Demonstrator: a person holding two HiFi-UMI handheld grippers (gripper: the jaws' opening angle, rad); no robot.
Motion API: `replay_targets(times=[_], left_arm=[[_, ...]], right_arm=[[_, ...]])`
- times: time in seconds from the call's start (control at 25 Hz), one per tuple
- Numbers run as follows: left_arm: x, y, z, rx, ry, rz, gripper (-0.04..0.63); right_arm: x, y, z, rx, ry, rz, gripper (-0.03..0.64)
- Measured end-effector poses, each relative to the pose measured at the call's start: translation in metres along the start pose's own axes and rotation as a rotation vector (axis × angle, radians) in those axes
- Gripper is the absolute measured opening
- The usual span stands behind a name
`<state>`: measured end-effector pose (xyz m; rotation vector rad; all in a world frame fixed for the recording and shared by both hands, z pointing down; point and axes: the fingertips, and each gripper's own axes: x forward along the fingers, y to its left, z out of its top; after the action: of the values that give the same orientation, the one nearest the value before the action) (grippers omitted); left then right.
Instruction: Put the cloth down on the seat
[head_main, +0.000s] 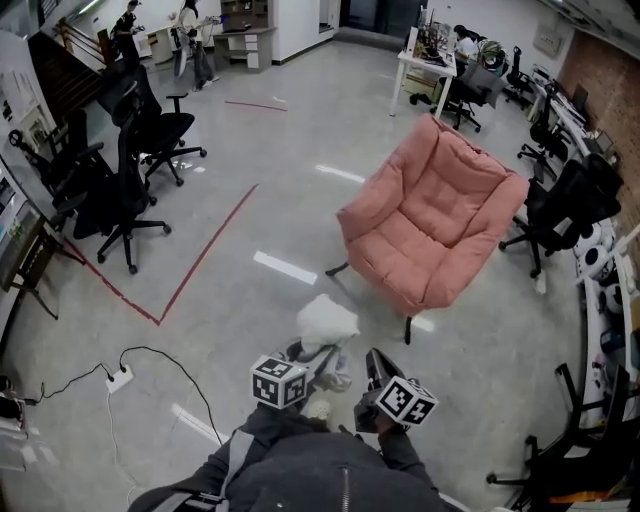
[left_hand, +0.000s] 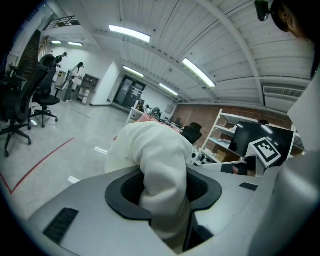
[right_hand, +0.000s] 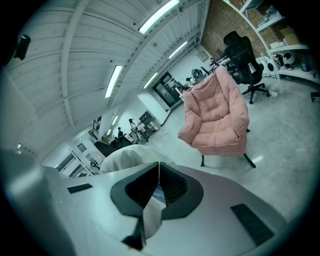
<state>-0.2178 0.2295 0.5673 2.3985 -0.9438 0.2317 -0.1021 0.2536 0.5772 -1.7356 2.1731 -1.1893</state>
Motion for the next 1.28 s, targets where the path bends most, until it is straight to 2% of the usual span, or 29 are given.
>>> replay_targets(times=[0.36,0.72,1.12,1.28], left_arm=[[0.01,0.012,-0.003,-0.012,0.025,-0.028,0.172],[0.004,0.021,-0.018,-0.044,0.064,-0.018,0.172],[0.021,0.027,-0.019,-0.066,0.08,0.001,0.172],[0.04,0.027,-0.015,-0.062,0.094,-0.007,0.172]], right_arm=[[0.012,-0.002,-0.004,0.012,-0.006,-0.045,0.012],[0.011,-0.01,-0.011,0.056,0.01,-0.108,0.012],[0.028,-0.016,-0.01,0.038,0.056,-0.09,0.012],[0.034,-0.029,0.002,0.04,0.04,-0.083,0.012]])
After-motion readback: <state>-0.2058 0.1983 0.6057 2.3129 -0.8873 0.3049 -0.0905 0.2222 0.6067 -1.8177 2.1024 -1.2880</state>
